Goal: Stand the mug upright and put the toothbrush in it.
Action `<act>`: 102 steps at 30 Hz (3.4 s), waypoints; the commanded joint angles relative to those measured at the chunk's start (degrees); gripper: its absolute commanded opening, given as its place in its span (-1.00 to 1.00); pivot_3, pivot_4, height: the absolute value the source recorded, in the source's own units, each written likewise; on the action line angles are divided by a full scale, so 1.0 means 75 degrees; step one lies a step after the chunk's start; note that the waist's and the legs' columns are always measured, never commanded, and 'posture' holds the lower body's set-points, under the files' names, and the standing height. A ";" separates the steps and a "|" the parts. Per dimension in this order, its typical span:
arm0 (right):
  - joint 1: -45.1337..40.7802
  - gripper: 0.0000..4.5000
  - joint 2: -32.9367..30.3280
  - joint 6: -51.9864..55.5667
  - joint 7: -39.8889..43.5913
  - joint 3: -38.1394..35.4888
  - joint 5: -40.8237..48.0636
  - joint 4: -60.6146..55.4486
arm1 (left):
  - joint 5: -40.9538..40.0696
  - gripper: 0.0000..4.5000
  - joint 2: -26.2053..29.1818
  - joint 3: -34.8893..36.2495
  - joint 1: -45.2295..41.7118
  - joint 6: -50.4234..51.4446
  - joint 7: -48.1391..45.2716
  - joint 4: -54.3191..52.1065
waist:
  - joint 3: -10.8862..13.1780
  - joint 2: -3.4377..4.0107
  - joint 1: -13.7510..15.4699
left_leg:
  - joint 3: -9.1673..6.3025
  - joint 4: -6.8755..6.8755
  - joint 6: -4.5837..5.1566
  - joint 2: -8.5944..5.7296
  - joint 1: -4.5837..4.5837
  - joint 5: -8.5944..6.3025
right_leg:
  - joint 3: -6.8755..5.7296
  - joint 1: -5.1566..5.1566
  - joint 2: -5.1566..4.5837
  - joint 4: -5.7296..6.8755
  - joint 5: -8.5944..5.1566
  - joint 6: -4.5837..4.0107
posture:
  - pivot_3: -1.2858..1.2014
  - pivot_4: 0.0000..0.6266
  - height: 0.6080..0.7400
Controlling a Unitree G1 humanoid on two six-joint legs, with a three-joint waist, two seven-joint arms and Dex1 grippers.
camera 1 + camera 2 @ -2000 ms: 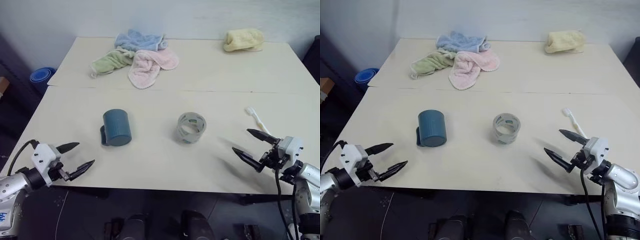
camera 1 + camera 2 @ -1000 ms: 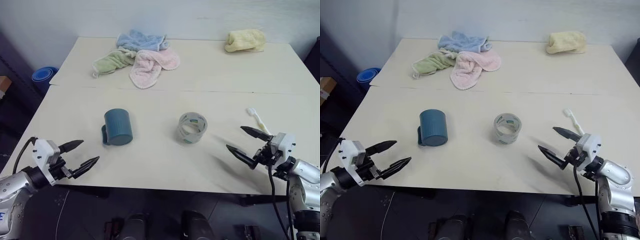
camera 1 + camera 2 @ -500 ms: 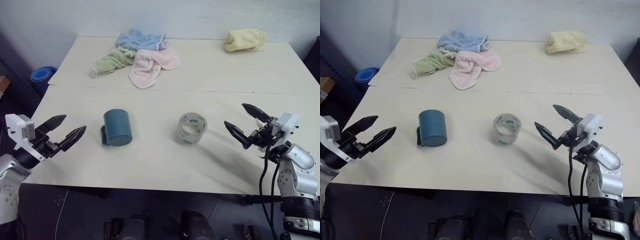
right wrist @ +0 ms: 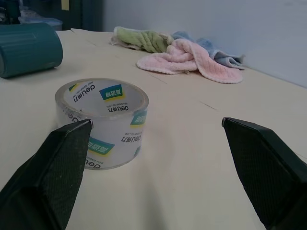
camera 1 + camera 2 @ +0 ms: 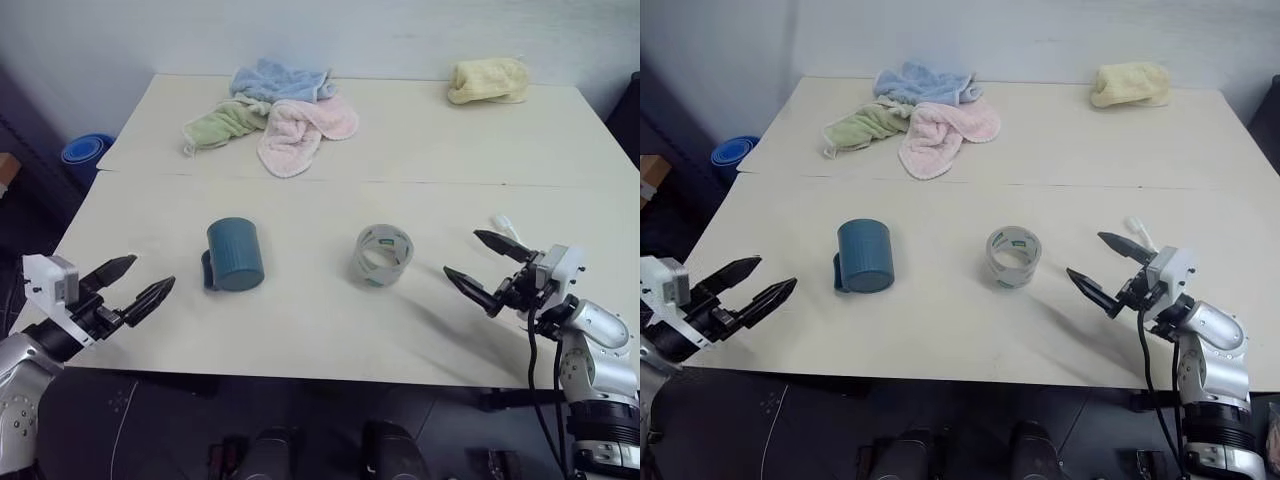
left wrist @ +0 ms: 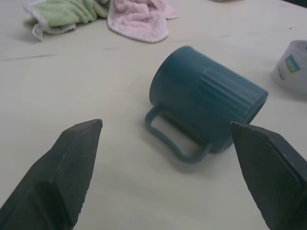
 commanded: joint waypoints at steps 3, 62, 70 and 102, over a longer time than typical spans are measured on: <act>0.0110 1.00 -0.0017 -0.0016 0.0171 0.0031 0.0176 -0.0627 | -0.0086 0.99 0.0502 0.0498 0.0339 0.0987 0.0325 0.0016 | 0.0000 0.0000 0.0004 | 0.0000 0.0000 0.0000 0.0000 0.0000 0.0000 | 0.0000 0.0000 0.0000 0.0000 0.0000 0.0000 | 0.03 -0.52 1.00; -0.3820 -0.46 -0.1428 0.3084 0.1694 0.4216 -0.3114 -0.0733 | 0.0356 1.00 0.0141 -0.1738 -0.0432 -0.0840 -0.2453 -0.1087 | 0.0021 0.0003 -0.0007 | 0.0004 0.0000 -0.0010 0.0007 -0.0011 -0.0007 | -0.0020 -0.0018 0.0001 0.0002 -0.0011 -0.0020 | 0.03 -0.52 1.00; -0.2990 -0.88 -0.2514 0.4626 0.2651 0.1684 -0.0486 -0.1072 | 0.0219 1.00 -0.0185 -0.2003 -0.0789 -0.0797 -0.2225 -0.1090 | 0.0027 0.0003 0.0076 | -0.0013 0.0001 -0.0010 0.0004 -0.0023 -0.0007 | -0.0033 -0.0014 0.0000 -0.0004 -0.0010 -0.0019 | 0.03 -0.52 1.00; -0.5219 1.00 -0.4696 0.0179 0.2133 0.1097 -0.3016 0.6930 | 0.0232 1.00 0.0020 -0.0758 -0.0078 -0.0971 -0.1703 -0.0633 | 0.0062 0.0064 -0.0206 | 0.0041 -0.0005 -0.0005 0.0012 -0.0013 -0.0005 | -0.0013 -0.0019 -0.0002 -0.0018 -0.0011 -0.0019 | 0.03 -0.52 1.00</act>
